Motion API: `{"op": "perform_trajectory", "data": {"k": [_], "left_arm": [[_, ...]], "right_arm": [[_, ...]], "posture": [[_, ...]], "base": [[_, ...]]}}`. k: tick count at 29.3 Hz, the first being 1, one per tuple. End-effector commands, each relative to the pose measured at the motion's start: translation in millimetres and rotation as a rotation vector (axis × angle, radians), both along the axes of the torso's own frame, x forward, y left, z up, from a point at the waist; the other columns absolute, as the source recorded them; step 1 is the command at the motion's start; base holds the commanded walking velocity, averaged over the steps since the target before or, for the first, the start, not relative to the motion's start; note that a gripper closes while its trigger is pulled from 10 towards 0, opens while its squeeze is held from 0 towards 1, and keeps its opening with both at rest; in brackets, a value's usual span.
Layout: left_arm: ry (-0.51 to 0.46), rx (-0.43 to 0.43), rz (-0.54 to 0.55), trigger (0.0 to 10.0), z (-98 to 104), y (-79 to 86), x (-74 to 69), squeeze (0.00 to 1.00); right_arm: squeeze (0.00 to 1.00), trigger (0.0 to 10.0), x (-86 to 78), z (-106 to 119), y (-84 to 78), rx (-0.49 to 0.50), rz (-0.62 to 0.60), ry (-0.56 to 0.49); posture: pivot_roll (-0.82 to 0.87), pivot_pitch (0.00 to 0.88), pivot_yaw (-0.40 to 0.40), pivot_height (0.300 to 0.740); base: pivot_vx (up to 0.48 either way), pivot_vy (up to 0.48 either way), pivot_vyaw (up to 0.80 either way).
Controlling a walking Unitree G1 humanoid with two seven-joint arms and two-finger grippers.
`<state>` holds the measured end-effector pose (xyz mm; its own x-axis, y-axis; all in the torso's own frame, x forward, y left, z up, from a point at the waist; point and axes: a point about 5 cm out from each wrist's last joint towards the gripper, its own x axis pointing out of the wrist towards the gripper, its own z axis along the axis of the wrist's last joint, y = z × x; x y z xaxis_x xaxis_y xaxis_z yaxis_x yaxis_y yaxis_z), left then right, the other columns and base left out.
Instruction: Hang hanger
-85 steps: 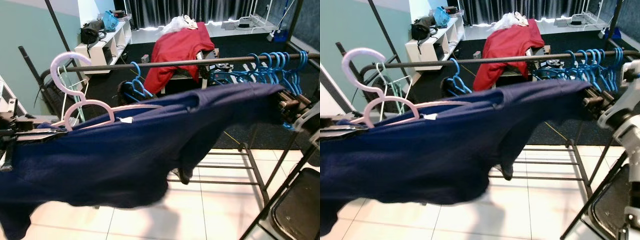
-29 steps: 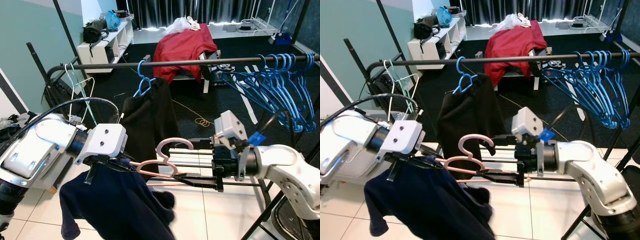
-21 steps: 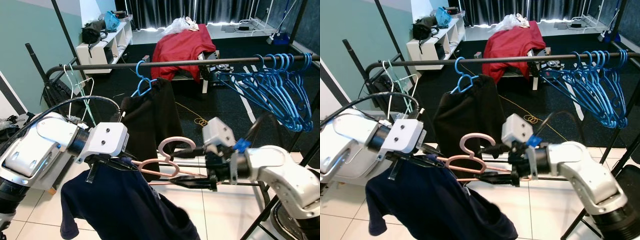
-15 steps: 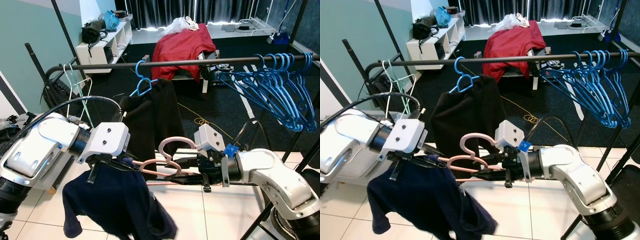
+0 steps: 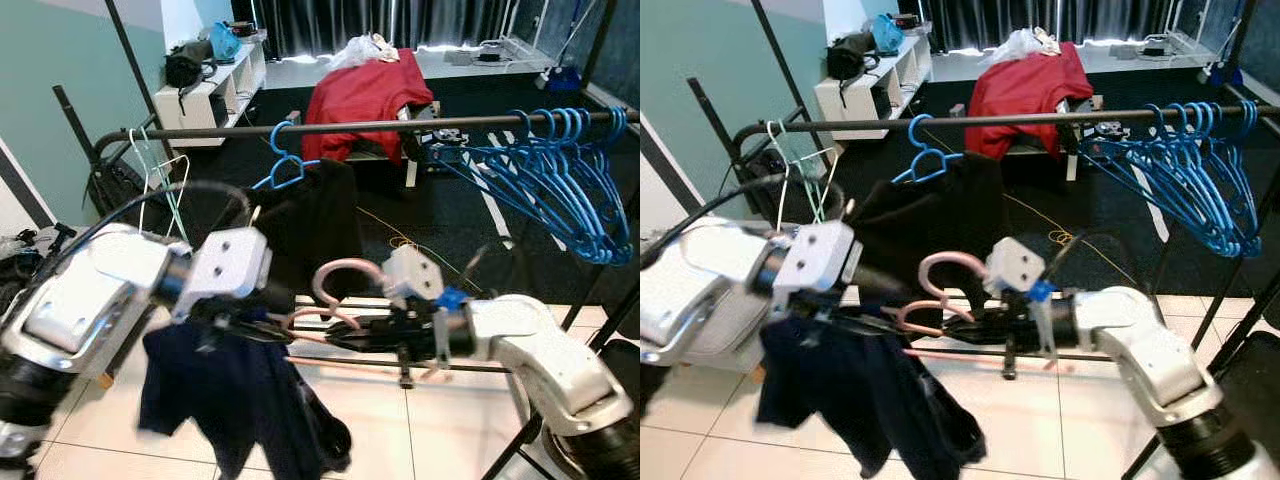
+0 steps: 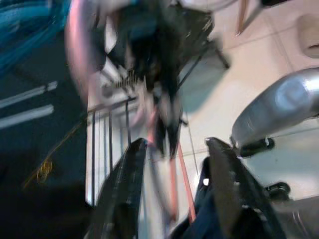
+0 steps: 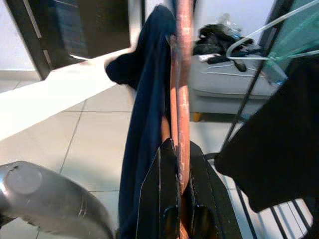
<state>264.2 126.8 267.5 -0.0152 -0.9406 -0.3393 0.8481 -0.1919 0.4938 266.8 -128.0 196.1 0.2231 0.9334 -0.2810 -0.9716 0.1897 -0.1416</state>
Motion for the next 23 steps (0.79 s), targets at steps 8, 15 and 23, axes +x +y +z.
{"op": "perform_trajectory", "data": {"k": [8,15,23], "left_arm": [[-0.035,-0.25,0.093,10.0,44.3,24.7,8.9,1.0],[-0.182,-0.464,0.433,10.0,75.5,84.1,27.7,1.0],[-0.06,-0.522,0.624,10.0,31.9,108.6,38.7,1.0]], "right_arm": [[0.0,0.0,4.6,19.1,-9.8,0.099,-0.066,-0.054],[0.0,0.0,8.9,48.6,-41.5,0.206,-0.186,-0.142],[0.0,0.0,9.0,76.1,-54.7,0.265,-0.213,-0.219]], "posture": [[-0.11,0.0,0.113,0.731],[-0.11,0.0,0.124,0.731],[-0.11,0.0,0.123,0.731]], "base": [[0.0,0.0,0.0],[0.0,0.0,0.0],[0.0,0.0,0.0]]}}
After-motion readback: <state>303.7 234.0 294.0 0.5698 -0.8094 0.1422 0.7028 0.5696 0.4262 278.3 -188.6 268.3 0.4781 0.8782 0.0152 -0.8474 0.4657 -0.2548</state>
